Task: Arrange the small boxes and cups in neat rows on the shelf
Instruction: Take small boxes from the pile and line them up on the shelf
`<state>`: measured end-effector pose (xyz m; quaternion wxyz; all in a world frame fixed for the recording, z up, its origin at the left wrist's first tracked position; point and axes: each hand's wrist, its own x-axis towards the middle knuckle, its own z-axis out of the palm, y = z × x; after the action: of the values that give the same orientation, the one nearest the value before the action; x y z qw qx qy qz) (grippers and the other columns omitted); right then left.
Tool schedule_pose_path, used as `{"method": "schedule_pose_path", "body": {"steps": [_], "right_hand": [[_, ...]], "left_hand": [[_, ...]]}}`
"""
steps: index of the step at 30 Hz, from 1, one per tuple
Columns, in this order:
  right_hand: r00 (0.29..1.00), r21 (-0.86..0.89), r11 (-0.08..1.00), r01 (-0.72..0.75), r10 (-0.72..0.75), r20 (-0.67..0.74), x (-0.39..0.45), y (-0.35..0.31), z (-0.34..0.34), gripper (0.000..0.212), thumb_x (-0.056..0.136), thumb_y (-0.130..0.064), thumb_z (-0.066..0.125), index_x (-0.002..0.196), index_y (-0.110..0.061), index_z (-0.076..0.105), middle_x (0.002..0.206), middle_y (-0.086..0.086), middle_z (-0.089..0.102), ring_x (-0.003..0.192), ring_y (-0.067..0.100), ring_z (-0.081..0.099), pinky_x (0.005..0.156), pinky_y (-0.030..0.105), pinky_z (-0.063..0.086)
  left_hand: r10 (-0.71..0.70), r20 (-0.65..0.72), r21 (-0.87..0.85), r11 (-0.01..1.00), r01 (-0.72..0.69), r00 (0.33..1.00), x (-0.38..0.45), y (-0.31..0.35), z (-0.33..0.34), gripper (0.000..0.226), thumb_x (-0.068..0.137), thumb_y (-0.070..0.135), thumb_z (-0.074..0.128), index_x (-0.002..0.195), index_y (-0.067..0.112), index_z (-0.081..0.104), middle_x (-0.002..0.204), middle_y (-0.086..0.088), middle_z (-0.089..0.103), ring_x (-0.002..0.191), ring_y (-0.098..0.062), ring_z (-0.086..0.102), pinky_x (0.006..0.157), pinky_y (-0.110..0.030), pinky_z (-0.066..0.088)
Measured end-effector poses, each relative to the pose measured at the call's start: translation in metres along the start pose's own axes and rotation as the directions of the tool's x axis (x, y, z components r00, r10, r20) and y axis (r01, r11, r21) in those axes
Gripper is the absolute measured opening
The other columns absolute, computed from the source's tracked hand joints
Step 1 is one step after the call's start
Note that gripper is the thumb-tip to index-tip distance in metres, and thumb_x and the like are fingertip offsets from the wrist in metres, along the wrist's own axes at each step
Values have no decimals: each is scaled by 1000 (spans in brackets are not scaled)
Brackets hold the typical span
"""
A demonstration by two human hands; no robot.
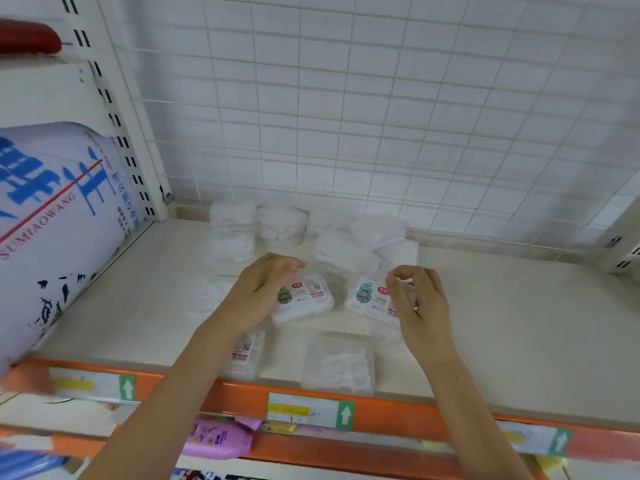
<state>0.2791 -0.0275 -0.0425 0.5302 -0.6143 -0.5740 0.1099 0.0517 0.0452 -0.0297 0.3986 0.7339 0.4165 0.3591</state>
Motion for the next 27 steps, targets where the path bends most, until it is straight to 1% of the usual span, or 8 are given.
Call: {"method": "schedule_pose_path", "body": {"steps": [3, 6, 9, 12, 14, 18, 23, 27], "right_hand": [[995, -63, 998, -4, 10, 96, -1, 3, 0, 43, 76, -56, 49, 106, -26, 54, 107, -12, 47, 95, -15, 47, 71, 7, 40], [973, -173, 983, 55, -14, 229, -2, 2, 0, 61, 66, -62, 53, 117, -30, 47, 110, -26, 37, 93, -6, 50, 77, 18, 45], [938, -276, 949, 150, -48, 343, -1, 1, 0, 70, 57, -58, 55, 121, -31, 41, 112, -17, 35, 99, 5, 48, 86, 29, 46], [927, -315, 932, 181, -54, 372, -1, 1, 1, 72, 55, -51, 52, 123, -30, 42, 114, -14, 37, 107, 9, 46, 91, 34, 45], [932, -317, 932, 173, -52, 358, -1, 1, 2, 73, 56, -50, 51, 125, -28, 42, 113, -15, 38, 109, 8, 45, 93, 33, 44], [933, -346, 925, 157, -24, 358, 0, -2, 4, 80, 58, -60, 51, 130, -26, 42, 113, -19, 35, 110, 6, 45, 95, 25, 38], [939, -385, 911, 146, -5, 343, 0, -4, 6, 79, 58, -58, 49, 130, -26, 42, 117, -15, 37, 113, 8, 42, 95, 19, 36], [936, -394, 908, 142, 6, 351, 0, -8, 8, 76, 62, -56, 54, 130, -24, 41, 120, -12, 39, 112, 7, 40, 96, 20, 35]], "left_hand": [[63, 149, 171, 981, -88, 987, -3, -4, -4, 52, 65, 64, 52, 114, 47, 48, 111, 18, 48, 110, -2, 42, 93, -20, 32], [42, 227, 280, 954, -107, 973, -3, -7, -4, 68, 55, 55, 62, 119, 49, 40, 112, 20, 38, 112, -8, 34, 99, -27, 27], [29, 196, 288, 954, -86, 980, -2, -9, -2, 67, 56, 35, 65, 119, 42, 40, 110, 17, 35, 111, -9, 33, 98, -29, 32], [29, 192, 320, 943, -91, 981, -1, -11, -1, 65, 56, 35, 63, 116, 42, 39, 111, 13, 37, 110, -11, 34, 96, -28, 31], [25, 182, 345, 934, -87, 983, 0, -13, -1, 67, 54, 44, 61, 117, 40, 40, 110, 13, 37, 109, -11, 35, 95, -27, 30], [64, 122, 459, 881, -114, 990, 3, -13, 1, 80, 49, 65, 47, 122, 31, 42, 105, 16, 37, 100, -4, 34, 91, -23, 25], [135, 156, 493, 848, -196, 978, 3, -14, 2, 85, 52, 69, 42, 126, 29, 39, 108, 15, 35, 103, -5, 35, 88, -21, 20], [217, 130, 490, 835, -253, 968, 3, -18, 1, 88, 53, 64, 42, 131, 25, 37, 110, 14, 31, 100, -4, 28, 89, -20, 18]]}}
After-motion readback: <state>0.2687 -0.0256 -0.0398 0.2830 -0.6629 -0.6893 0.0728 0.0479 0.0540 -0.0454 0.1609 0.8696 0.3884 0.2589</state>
